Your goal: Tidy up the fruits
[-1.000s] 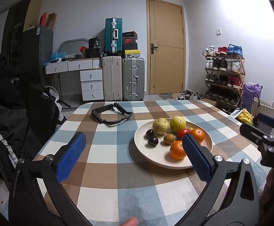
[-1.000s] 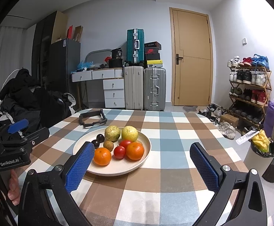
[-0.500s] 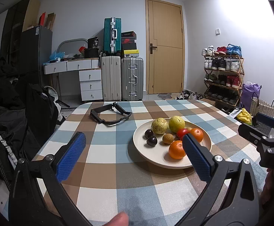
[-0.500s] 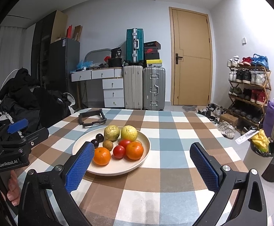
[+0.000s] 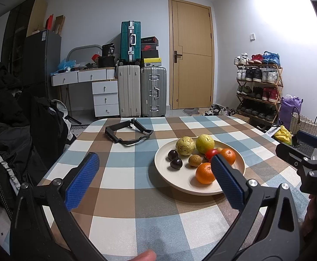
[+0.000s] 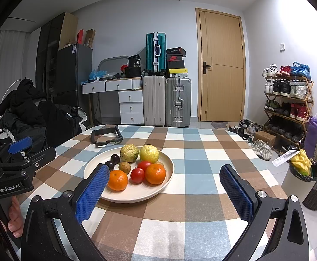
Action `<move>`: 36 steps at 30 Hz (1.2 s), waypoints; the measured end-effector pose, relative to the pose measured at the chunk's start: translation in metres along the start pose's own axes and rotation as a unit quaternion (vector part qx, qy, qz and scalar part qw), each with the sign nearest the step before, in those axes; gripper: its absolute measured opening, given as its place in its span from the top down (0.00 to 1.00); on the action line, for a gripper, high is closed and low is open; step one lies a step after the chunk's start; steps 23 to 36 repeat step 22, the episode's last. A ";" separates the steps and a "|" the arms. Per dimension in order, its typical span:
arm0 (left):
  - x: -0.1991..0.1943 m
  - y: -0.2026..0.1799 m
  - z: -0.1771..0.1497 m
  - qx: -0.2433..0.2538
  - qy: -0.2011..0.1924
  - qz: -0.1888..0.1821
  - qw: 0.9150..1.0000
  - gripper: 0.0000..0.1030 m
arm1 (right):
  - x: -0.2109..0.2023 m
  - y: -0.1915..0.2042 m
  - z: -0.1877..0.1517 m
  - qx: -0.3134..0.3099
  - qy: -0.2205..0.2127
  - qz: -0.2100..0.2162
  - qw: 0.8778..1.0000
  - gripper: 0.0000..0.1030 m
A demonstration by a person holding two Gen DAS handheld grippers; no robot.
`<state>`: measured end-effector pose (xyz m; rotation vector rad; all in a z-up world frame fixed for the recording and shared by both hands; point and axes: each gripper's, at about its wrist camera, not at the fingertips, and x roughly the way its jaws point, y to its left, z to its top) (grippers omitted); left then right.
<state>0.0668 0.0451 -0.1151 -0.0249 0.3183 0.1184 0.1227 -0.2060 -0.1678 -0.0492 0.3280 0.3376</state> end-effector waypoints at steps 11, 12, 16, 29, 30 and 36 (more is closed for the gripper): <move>0.000 0.000 0.000 0.000 0.000 0.000 1.000 0.01 | 0.000 0.000 0.000 0.000 0.000 0.000 1.000 0.00; 0.001 0.000 -0.001 0.000 -0.001 0.000 1.000 0.01 | 0.000 0.000 0.000 0.000 0.000 0.000 1.000 0.00; -0.002 0.000 -0.001 0.001 -0.001 -0.004 1.000 0.01 | 0.000 0.000 0.000 0.000 0.001 0.001 1.000 0.00; -0.002 -0.001 -0.001 0.000 0.001 -0.003 1.000 0.01 | 0.001 0.000 0.000 0.000 0.002 0.000 1.000 0.00; -0.002 -0.001 -0.001 0.000 0.001 -0.003 1.000 0.01 | 0.001 0.000 0.000 0.000 0.002 0.000 1.000 0.00; -0.002 -0.001 -0.001 0.000 0.001 -0.003 1.000 0.01 | 0.001 0.000 0.000 0.000 0.002 0.000 1.000 0.00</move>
